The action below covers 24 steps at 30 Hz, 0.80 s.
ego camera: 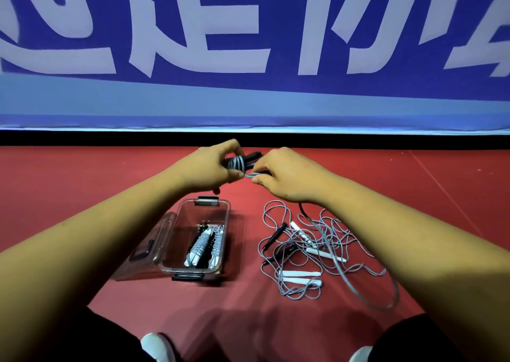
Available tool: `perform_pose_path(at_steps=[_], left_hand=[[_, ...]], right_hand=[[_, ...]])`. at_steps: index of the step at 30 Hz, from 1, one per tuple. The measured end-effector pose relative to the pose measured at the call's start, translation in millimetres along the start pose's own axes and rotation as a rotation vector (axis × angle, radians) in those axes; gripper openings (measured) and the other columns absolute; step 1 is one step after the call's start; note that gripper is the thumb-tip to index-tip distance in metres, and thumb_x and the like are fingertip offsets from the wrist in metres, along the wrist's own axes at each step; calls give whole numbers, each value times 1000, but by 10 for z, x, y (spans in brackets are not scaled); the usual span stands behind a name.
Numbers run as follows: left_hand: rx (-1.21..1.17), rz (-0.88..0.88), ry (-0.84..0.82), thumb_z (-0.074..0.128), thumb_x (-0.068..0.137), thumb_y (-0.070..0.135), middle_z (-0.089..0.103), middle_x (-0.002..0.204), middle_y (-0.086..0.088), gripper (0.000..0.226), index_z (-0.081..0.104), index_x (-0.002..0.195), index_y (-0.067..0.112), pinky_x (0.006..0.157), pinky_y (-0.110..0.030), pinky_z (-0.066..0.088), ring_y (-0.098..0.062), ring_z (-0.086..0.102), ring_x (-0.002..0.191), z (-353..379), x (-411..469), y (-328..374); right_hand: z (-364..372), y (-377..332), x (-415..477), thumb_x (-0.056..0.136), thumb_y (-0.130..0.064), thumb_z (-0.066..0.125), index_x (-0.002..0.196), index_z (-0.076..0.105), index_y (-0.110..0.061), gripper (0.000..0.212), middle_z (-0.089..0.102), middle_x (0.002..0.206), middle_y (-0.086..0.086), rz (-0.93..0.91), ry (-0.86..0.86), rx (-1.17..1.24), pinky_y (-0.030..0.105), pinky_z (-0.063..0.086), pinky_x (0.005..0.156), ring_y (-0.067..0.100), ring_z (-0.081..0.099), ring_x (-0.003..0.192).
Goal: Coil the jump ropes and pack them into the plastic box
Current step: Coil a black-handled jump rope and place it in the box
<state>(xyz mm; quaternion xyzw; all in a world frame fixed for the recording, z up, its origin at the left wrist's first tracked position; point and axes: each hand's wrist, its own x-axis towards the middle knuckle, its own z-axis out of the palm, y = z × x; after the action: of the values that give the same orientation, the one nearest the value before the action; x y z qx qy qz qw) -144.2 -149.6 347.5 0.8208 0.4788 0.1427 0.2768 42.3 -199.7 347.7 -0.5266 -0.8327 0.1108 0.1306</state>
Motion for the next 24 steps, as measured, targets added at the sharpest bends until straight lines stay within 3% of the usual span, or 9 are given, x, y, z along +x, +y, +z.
perform_pose_path(at_steps=[2, 5, 8, 10, 14, 18, 21, 23, 24], left_hand=[[167, 46, -52, 71, 84, 31, 68, 76, 0, 23, 53, 98, 33, 65, -42, 58, -24, 68, 64, 6, -16, 4], [284, 121, -86, 72, 76, 49, 63, 63, 10, 30, 58, 101, 39, 63, -36, 55, -3, 60, 52, -22, -71, 75], [388, 183, -100, 64, 70, 76, 56, 51, 10, 39, 58, 96, 47, 52, -28, 40, -2, 54, 48, -15, -118, 124], [455, 200, -51, 57, 73, 79, 53, 50, 10, 31, 54, 86, 51, 51, -26, 33, -3, 51, 49, 17, -125, 124], [262, 271, -29, 62, 84, 61, 55, 55, 6, 32, 57, 77, 30, 50, -30, 41, -10, 54, 50, 44, -125, 123], [-94, 280, -108, 67, 90, 43, 61, 59, 1, 21, 58, 79, 27, 47, -36, 50, -30, 59, 48, 54, -194, 170], [-390, 255, -50, 65, 94, 31, 60, 63, -6, 7, 64, 100, 29, 40, -27, 42, -26, 50, 46, 15, -226, 264], [-497, 216, -19, 61, 95, 28, 59, 68, -14, 31, 60, 124, 39, 40, -21, 35, -23, 49, 47, -44, -220, 291], [-511, 204, -18, 60, 96, 29, 59, 71, -15, 34, 59, 127, 43, 40, -21, 33, -24, 49, 48, -60, -220, 293]], right_hand=[[-34, -6, -7, 92, -32, 59, 73, 60, -21, 23, 54, 61, -6, 13, 35, -11, 32, 39, 59, 19, 50, 60], [-95, 18, 2, 85, -38, 65, 79, 68, -25, 15, 63, 71, -6, 41, 139, 37, 32, 46, 65, 20, 59, 73], [-119, 64, 0, 77, -39, 73, 74, 71, -25, 15, 69, 71, -6, 73, 182, 181, 35, 52, 68, 14, 63, 71], [-152, 110, -6, 73, -37, 80, 71, 73, -21, 18, 69, 68, -4, 103, 195, 296, 32, 50, 65, 12, 62, 66], [-199, 214, -64, 79, -30, 79, 77, 73, -9, 22, 60, 55, 1, 169, 142, 578, 22, 35, 47, 12, 44, 47], [-135, 302, -99, 93, -21, 63, 86, 71, -6, 18, 53, 54, 9, 176, 46, 724, 20, 34, 44, 15, 44, 44], [-44, 373, -83, 98, -13, 53, 87, 66, -4, 19, 45, 58, 11, 224, 22, 892, 24, 29, 48, 16, 36, 47], [18, 407, -73, 102, -23, 48, 83, 63, -9, 27, 37, 53, 3, 266, -49, 949, 24, 22, 49, 13, 27, 49], [45, 403, -71, 103, -27, 46, 83, 62, -11, 30, 34, 52, 0, 283, -103, 959, 24, 20, 49, 12, 24, 49]])
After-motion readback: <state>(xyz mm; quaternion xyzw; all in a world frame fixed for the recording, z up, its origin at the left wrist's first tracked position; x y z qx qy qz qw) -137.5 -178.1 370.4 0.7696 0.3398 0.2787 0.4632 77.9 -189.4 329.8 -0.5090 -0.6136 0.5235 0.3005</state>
